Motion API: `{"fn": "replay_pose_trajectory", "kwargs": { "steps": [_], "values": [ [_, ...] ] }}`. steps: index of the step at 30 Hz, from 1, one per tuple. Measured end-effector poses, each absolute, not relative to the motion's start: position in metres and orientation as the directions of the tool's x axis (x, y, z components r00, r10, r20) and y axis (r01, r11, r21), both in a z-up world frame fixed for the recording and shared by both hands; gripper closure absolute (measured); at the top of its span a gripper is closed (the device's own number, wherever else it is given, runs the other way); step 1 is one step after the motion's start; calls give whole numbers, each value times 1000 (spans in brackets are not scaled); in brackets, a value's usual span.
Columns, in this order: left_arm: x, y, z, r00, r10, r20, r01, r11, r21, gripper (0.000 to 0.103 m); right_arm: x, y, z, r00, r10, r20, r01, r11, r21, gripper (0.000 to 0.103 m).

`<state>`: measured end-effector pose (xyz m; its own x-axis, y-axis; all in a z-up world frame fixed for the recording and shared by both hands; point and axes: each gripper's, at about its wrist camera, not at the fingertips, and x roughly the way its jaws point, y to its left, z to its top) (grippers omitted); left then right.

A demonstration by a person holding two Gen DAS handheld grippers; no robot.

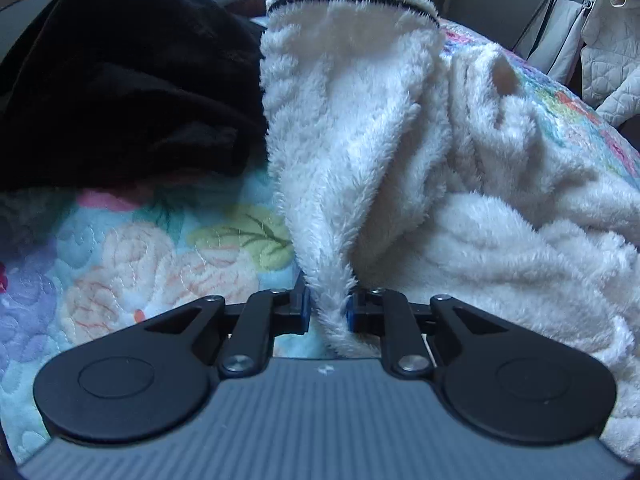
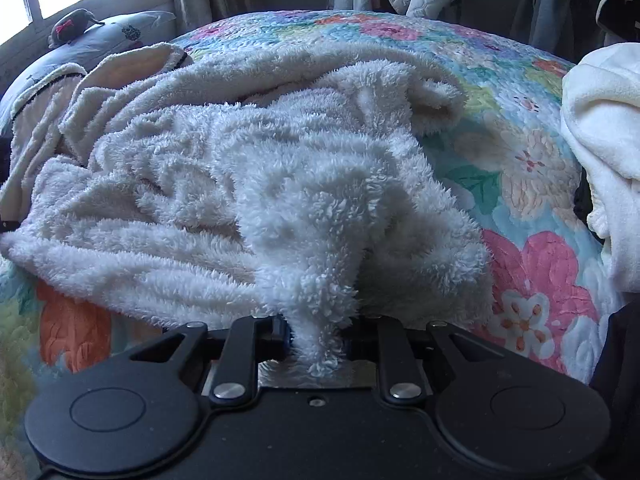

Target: Fold clothes

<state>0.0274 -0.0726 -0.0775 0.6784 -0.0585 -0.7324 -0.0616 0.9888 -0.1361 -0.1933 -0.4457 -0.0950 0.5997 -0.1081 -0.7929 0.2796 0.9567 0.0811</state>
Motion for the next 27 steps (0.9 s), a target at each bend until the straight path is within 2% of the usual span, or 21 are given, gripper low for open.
{"fn": "replay_pose_trajectory", "kwargs": {
  "steps": [4, 5, 7, 11, 13, 18, 21, 23, 25, 27],
  "values": [
    [24, -67, -58, 730, 16, -684, -71, 996, -53, 82, -203, -444, -85, 558, -124, -821, 259, 965, 30, 73],
    [24, -65, -58, 730, 35, -682, -79, 996, -35, 75, -206, -445, -83, 545, -125, -829, 261, 965, 26, 72],
    [24, -55, -63, 703, 26, -711, -110, 991, -72, 67, -210, -447, -76, 528, -115, -841, 285, 957, 48, 69],
    [21, -56, -70, 666, -14, -746, -92, 991, -101, 67, -221, -445, -50, 536, -139, -833, 333, 941, 57, 63],
    [20, -57, -65, 672, -27, -740, -84, 990, -112, 67, -223, -439, -33, 547, -158, -822, 322, 946, 33, 58],
    [12, -42, -28, 709, -67, -702, -50, 988, -145, 59, -216, -432, 25, 595, -195, -780, 284, 958, -23, 56],
    [15, -41, -4, 727, -68, -683, -14, 993, -114, 56, -205, -431, 68, 664, -194, -723, 240, 970, -40, 41],
    [24, -47, 11, 735, -95, -671, 29, 994, -109, 50, -191, -435, 82, 692, -159, -704, 191, 981, -34, 38],
    [36, -60, 20, 732, -140, -667, 78, 989, -122, 46, -169, -443, 88, 705, -113, -700, 133, 991, -26, 25],
    [56, -79, 22, 702, -206, -681, 133, 978, -159, 43, -139, -453, 80, 696, -83, -713, 86, 996, -32, 24]
  ]
}}
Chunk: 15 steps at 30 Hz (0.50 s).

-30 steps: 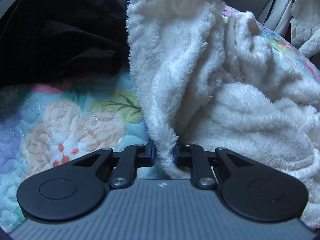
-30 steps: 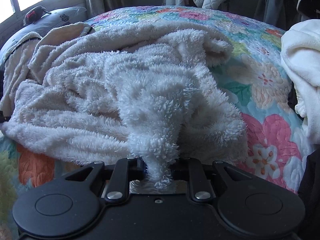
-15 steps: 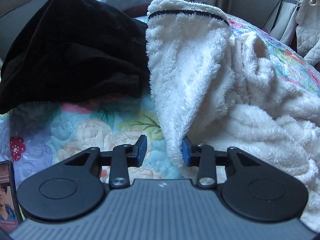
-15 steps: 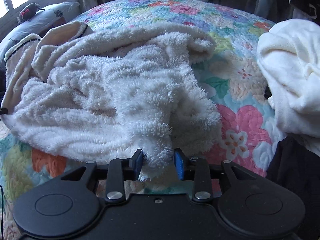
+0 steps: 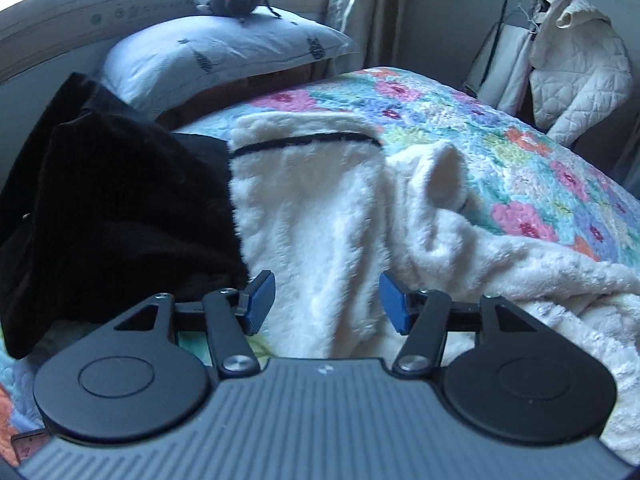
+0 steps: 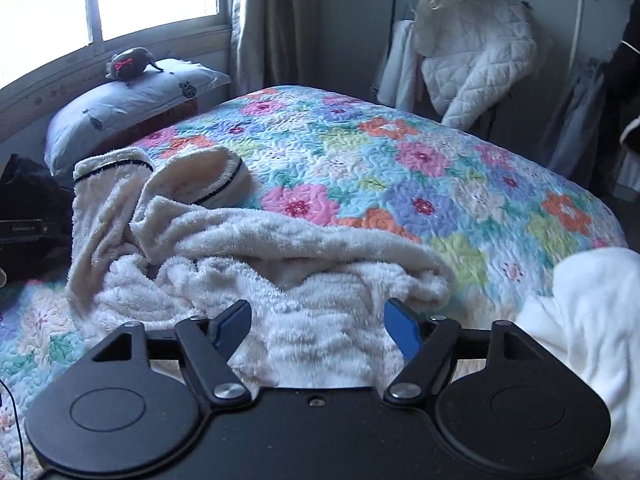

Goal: Fold clothes
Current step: 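Grasp the fleece hem with the left gripper while the right gripper grasps another corner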

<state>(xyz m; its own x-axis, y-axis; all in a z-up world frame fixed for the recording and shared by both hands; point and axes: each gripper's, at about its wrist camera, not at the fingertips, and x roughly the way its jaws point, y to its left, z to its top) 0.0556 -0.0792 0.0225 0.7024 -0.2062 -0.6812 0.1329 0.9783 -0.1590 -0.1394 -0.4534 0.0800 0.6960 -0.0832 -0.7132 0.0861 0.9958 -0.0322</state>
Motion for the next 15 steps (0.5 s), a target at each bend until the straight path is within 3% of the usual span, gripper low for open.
{"fn": "replay_pose_trajectory", "kwargs": {
  "steps": [3, 6, 12, 14, 15],
  "values": [
    [93, -116, 18, 652, -296, -698, 198, 955, -221, 38, -95, -479, 53, 671, -98, -735, 70, 995, -69, 24],
    [132, -157, 1, 600, -284, -748, 220, 957, -187, 33, -60, -524, 19, 622, -88, -778, 136, 991, -4, 25],
    [186, -212, -48, 497, -233, -836, 223, 965, -136, 31, -42, -608, -31, 610, -2, -793, 350, 898, 266, 26],
    [199, -226, -63, 486, -190, -853, 231, 969, -84, 19, -41, -621, -46, 632, 8, -775, 387, 863, 325, 25],
    [204, -232, -69, 481, -176, -859, 234, 970, -68, 18, -36, -627, -56, 636, 19, -771, 401, 845, 352, 23]
  ]
}}
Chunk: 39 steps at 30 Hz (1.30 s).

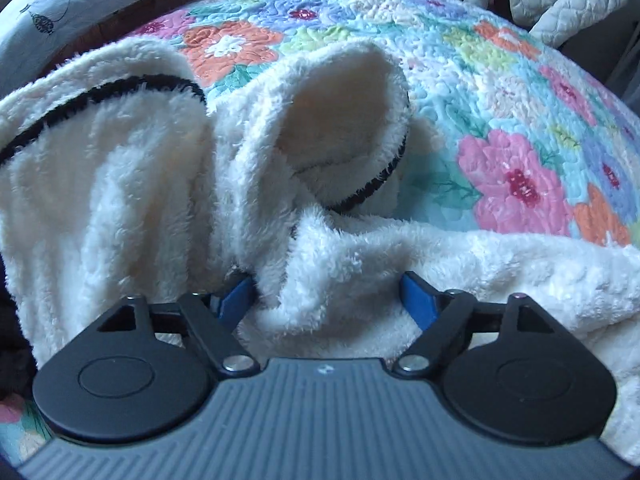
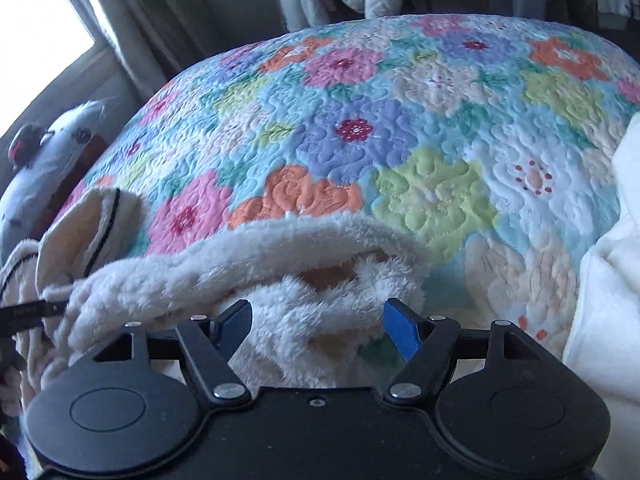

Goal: Fold clothes
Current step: 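Grasp the fleece hem with the left gripper while the right gripper grasps another corner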

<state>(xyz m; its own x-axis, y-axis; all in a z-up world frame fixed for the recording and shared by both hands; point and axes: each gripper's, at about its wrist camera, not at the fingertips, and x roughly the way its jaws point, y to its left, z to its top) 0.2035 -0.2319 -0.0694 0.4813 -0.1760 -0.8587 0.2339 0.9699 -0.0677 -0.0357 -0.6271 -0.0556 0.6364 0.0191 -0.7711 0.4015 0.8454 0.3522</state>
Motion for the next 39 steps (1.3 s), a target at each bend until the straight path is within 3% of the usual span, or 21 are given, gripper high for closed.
{"fn": "replay_pose_trajectory", "kwargs": {
  "steps": [5, 7, 8, 9, 10, 11, 12, 13, 17, 19, 21, 24, 25, 27, 29, 30, 31, 32, 33, 36, 39],
  "values": [
    [214, -244, -93, 477, -157, -865, 218, 974, -57, 6, -1, -640, -111, 613, 77, -787, 451, 783, 428, 11],
    [213, -243, -95, 496, -172, -851, 227, 972, -64, 8, 13, -627, -117, 636, 67, -768, 419, 806, 418, 8],
    [212, -241, -95, 514, -187, -837, 236, 969, -72, 18, 19, -619, -116, 637, 55, -769, 401, 829, 391, 9],
    [209, -239, -94, 535, -195, -822, 240, 968, -74, 26, 24, -609, -114, 639, 32, -768, 368, 865, 342, 26],
    [207, -237, -92, 557, -197, -807, 245, 967, -68, 43, 29, -599, -109, 638, 9, -770, 331, 900, 285, 64],
    [204, -236, -89, 578, -198, -792, 250, 966, -59, 57, 35, -591, -104, 636, -13, -771, 293, 929, 225, 78],
    [202, -234, -84, 599, -201, -775, 256, 965, -52, 64, 38, -585, -94, 655, -23, -755, 261, 945, 197, 85],
    [200, -233, -77, 617, -206, -759, 260, 964, -50, 77, 38, -582, -76, 686, -48, -726, 241, 957, 164, 87],
    [194, -231, -38, 700, -241, -673, 270, 961, -63, 85, 22, -571, 14, 808, -197, -555, 218, 975, -29, 89],
    [191, -234, -8, 740, -282, -611, 285, 954, -96, 85, 6, -576, 58, 838, -277, -471, 259, 960, -105, 89],
    [194, -240, 15, 737, -374, -564, 313, 927, -206, 85, 0, -582, 84, 827, -370, -422, 308, 928, -210, 89],
    [204, -266, 28, 759, -403, -510, 309, 914, -262, 79, 10, -623, 79, 753, -413, -512, 388, 907, -162, 85],
    [209, -276, 24, 762, -385, -521, 294, 922, -251, 69, 14, -636, 68, 713, -421, -560, 410, 899, -155, 79],
    [219, -288, 15, 734, -369, -571, 286, 930, -233, 64, 20, -656, 41, 620, -451, -642, 463, 871, -165, 76],
    [223, -290, 9, 722, -367, -586, 290, 930, -224, 58, 14, -651, 28, 583, -467, -665, 486, 856, -175, 73],
    [220, -285, 9, 732, -363, -576, 295, 932, -212, 55, 9, -641, 26, 593, -462, -659, 465, 865, -188, 68],
    [216, -281, 8, 745, -350, -568, 293, 936, -193, 47, 5, -629, 25, 605, -459, -651, 441, 873, -207, 54],
    [215, -275, 8, 757, -331, -563, 287, 943, -169, 36, 1, -616, 25, 616, -455, -642, 416, 881, -225, 47],
    [213, -266, 9, 769, -311, -559, 277, 949, -147, 33, -1, -604, 24, 632, -436, -641, 379, 895, -235, 43],
    [221, -243, 5, 774, -260, -577, 245, 964, -105, 28, 2, -575, 26, 684, -283, -673, 247, 957, -150, 43],
    [235, -222, -13, 680, -225, -698, 206, 972, -112, 25, 9, -549, 28, 728, -92, -680, 130, 991, 5, 43]
  ]
}}
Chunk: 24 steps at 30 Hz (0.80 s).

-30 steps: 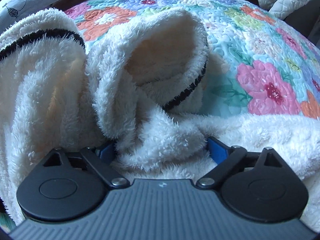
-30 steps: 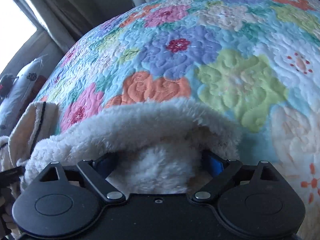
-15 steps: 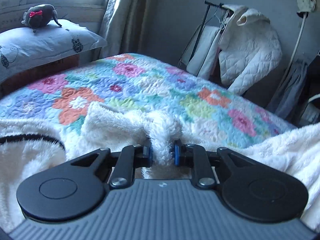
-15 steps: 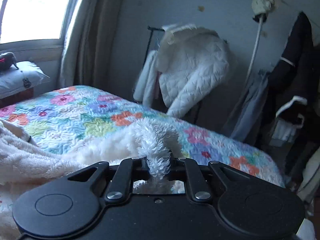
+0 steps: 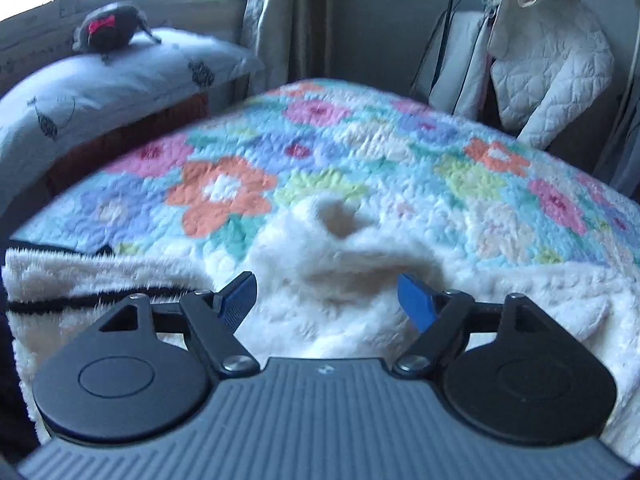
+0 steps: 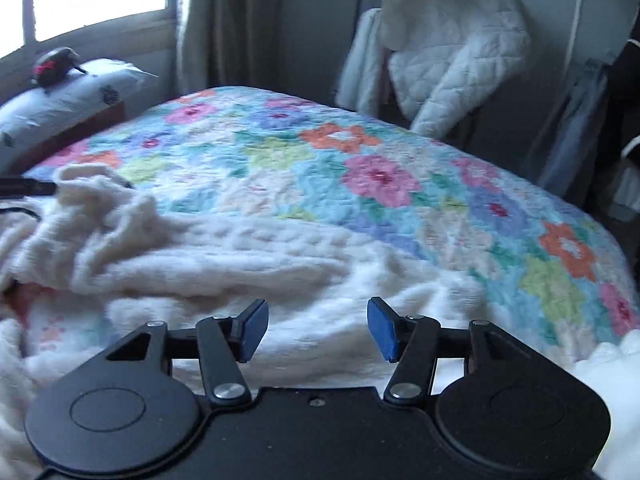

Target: Fold clothes

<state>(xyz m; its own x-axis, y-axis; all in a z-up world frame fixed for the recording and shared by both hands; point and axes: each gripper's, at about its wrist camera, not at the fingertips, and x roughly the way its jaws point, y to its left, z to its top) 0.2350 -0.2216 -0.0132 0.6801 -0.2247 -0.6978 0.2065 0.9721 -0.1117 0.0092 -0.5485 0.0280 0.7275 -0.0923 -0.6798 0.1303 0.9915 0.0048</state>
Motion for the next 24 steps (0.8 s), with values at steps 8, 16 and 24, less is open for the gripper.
{"fn": "replay_pose_trajectory", "kwargs": {
  "steps": [8, 16, 24],
  "values": [
    [233, -194, -83, 493, -398, -773, 108, 910, -400, 25, 19, -486, 15, 733, 107, -672, -8, 989, 148, 42],
    [250, -227, -94, 633, -234, -738, 76, 967, -241, 66, 14, -474, 7, 713, 109, -692, -19, 991, 136, 42],
    [128, -329, -28, 699, -555, -451, 687, 697, 207, 81, 23, -467, -11, 716, 174, -676, -107, 984, 140, 43]
  ]
}}
